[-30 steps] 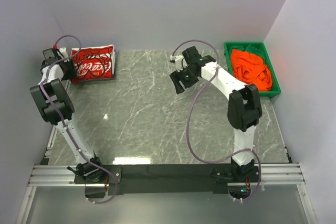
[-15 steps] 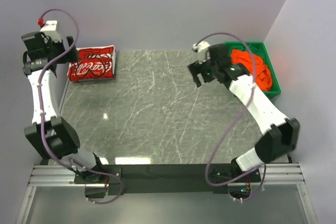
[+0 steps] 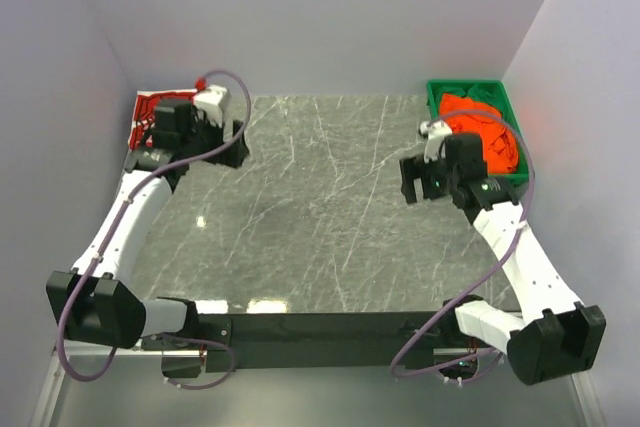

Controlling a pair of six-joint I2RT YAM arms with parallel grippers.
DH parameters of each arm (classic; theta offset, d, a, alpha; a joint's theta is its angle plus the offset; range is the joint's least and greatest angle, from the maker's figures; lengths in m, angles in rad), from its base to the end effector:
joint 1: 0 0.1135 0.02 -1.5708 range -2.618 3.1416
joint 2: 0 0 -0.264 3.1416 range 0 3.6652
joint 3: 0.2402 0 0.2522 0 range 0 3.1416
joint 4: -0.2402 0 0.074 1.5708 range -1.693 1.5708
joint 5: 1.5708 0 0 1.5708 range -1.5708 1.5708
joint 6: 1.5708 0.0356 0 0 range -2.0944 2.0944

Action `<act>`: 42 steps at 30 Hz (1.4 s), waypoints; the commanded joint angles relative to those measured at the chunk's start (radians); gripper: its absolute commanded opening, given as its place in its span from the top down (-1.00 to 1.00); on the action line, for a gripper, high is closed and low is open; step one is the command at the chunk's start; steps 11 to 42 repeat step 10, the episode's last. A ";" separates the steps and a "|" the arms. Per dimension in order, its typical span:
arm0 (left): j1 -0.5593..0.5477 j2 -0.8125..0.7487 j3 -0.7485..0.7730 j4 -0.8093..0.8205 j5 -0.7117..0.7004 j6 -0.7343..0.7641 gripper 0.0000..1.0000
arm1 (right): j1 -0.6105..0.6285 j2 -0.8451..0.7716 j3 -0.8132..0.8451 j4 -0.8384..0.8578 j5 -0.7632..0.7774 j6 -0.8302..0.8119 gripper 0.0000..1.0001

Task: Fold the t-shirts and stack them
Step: Neatly place the folded tshirt to the corner

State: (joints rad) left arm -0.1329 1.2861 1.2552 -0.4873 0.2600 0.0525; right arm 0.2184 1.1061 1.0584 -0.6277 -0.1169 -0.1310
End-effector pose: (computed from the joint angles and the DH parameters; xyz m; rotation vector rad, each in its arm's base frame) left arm 0.2830 -0.0471 0.3656 0.3498 2.0561 -0.3202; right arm 0.2281 0.0549 0.3294 -0.4525 2.2007 0.1784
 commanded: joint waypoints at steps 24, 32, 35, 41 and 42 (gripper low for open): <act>-0.086 -0.085 -0.336 0.062 -0.071 -0.151 -1.00 | -0.112 -0.120 -0.213 0.010 -0.207 -0.013 -0.91; -0.086 -0.085 -0.336 0.062 -0.071 -0.151 -1.00 | -0.112 -0.120 -0.213 0.010 -0.207 -0.013 -0.91; -0.086 -0.085 -0.336 0.062 -0.071 -0.151 -1.00 | -0.112 -0.120 -0.213 0.010 -0.207 -0.013 -0.91; -0.086 -0.085 -0.336 0.062 -0.071 -0.151 -1.00 | -0.112 -0.120 -0.213 0.010 -0.207 -0.013 -0.91; -0.086 -0.085 -0.336 0.062 -0.071 -0.151 -1.00 | -0.112 -0.120 -0.213 0.010 -0.207 -0.013 -0.91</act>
